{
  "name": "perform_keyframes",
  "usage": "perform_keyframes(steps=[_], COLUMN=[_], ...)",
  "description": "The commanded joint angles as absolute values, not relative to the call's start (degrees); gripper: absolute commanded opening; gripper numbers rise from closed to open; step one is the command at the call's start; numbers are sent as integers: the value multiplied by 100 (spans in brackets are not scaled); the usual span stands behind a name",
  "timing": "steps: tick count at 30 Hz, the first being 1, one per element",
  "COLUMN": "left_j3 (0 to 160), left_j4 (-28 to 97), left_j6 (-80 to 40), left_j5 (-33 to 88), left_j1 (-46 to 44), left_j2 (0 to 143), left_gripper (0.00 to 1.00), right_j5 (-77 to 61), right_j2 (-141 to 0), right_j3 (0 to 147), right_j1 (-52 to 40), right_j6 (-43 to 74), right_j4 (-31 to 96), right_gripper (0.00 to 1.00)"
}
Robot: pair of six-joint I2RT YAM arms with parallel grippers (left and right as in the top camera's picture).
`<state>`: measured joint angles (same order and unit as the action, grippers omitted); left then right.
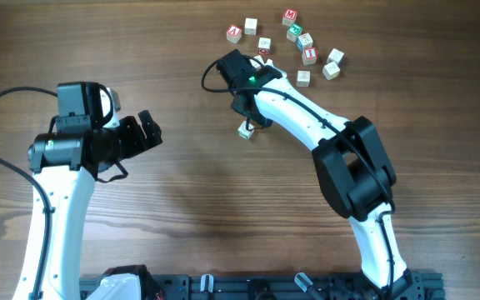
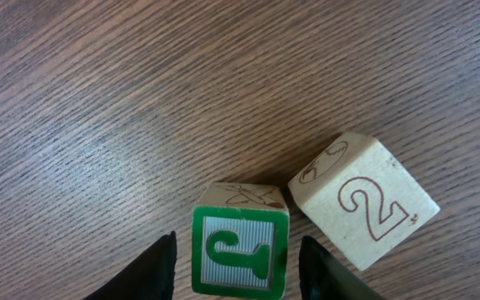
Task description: Form a circle
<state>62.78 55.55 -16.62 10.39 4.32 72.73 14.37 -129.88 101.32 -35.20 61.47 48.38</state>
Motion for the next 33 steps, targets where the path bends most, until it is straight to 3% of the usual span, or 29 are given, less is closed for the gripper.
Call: perform_keyframes(steps=[1,4,8,10,18,27,29,31,33], left_j3=[6246,6246,6246,6246,6246,6246,6246,6246,6246], left_j4=[5557,5557,5557,5557,5557,5557,5557,5557,5557], left_j6=[-1542,-1542,-1542,-1542,-1542,-1542,-1542,-1542,-1542], left_j5=[1046,1046,1046,1044,1046,1044,1044,1046,1046], left_j1=[462,462,462,462,462,462,462,462,462], left_j2=[7201,7201,7201,7201,7201,7201,7201,7201,7201], left_gripper=[100,100,100,100,100,100,100,100,100], right_j5=[1221,1063,976,974,395,816,834,827,834], right_j2=[-13100,-13098,-12978,-12840,-11727,-11428,-11428,-11437,-11459], right_j3=[10082,10092,10123,10125,10125,10121,10121,10110,10103], right_j1=[-3529,-3529,-3529,-3529,-3529,-3474,-3413,-3282,-3140], right_j6=[6149,6143,6143,6143,6160,5841,6449,7966,8477], right_j4=[4797,4762,4880,4963,5155,4950,5245,5791,5911], right_gripper=[51,63,94,99,100,99,100,100,100])
